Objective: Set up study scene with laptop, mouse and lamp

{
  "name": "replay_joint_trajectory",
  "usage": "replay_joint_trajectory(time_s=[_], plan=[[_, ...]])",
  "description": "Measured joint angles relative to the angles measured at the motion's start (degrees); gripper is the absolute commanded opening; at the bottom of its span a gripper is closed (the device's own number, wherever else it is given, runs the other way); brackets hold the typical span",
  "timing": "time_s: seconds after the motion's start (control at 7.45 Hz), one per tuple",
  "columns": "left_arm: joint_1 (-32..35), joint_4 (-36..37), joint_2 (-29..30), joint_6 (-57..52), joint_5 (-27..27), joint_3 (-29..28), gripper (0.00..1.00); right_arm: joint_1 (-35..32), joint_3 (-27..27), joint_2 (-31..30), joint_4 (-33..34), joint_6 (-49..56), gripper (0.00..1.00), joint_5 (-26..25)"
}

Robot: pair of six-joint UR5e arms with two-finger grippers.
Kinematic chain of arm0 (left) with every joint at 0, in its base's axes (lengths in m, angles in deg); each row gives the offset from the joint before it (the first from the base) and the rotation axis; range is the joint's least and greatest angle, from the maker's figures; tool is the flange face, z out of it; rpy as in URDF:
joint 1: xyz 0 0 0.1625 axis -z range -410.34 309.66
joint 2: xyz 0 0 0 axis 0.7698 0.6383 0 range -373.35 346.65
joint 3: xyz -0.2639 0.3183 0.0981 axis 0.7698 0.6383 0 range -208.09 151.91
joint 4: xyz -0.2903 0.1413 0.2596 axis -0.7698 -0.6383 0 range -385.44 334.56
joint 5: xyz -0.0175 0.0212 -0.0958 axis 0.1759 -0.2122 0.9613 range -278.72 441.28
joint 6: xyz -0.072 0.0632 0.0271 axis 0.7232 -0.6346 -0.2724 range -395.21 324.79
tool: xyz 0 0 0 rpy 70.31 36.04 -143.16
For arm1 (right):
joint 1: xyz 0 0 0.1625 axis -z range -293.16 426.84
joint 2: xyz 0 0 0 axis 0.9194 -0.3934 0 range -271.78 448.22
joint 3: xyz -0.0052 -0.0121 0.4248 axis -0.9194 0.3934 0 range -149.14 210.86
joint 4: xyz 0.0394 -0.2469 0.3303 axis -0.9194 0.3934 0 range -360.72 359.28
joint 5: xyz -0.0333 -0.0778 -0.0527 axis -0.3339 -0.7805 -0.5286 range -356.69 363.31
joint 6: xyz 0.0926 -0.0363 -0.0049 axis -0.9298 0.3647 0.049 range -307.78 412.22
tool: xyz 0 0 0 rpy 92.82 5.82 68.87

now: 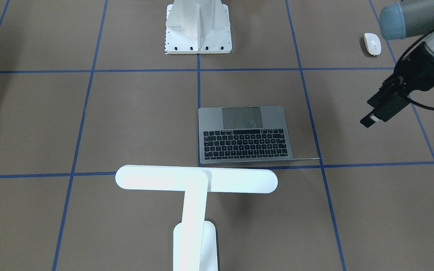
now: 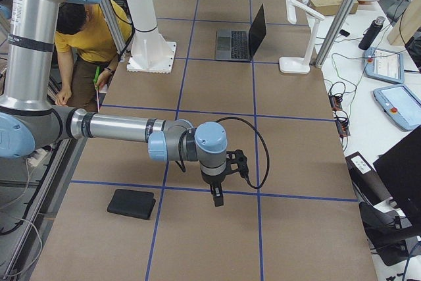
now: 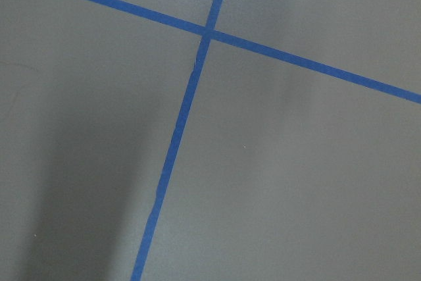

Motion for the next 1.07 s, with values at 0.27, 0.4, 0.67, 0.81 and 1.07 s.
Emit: replay_joint_trajectory(time_s=[0.27, 0.4, 0.67, 0.81, 1.07], plan=[[4.2, 0.7, -5.9, -23.8, -0.1, -1.7, 1.0, -3.7, 1.7, -0.4, 0.0, 0.2, 1.0, -1.1], [6.6, 1.2, -7.7, -34.3, -0.1, -3.9, 1.0, -5.2, 2.5, -0.6, 0.0, 0.1, 1.0, -1.5], [11.9, 1.9, -9.3, -51.2, -0.2, -9.8, 1.0, -7.6, 3.6, -1.5, 0.0, -0.3, 1.0, -1.8], [14.1, 2.1, -10.1, -57.1, -0.2, -12.3, 1.0, -8.5, 3.7, -2.6, 0.1, -0.4, 1.0, -1.8], [16.1, 2.1, -12.4, -61.6, -0.2, -14.0, 1.0, -11.1, 3.5, -7.2, 0.3, -0.4, 1.0, 0.3]])
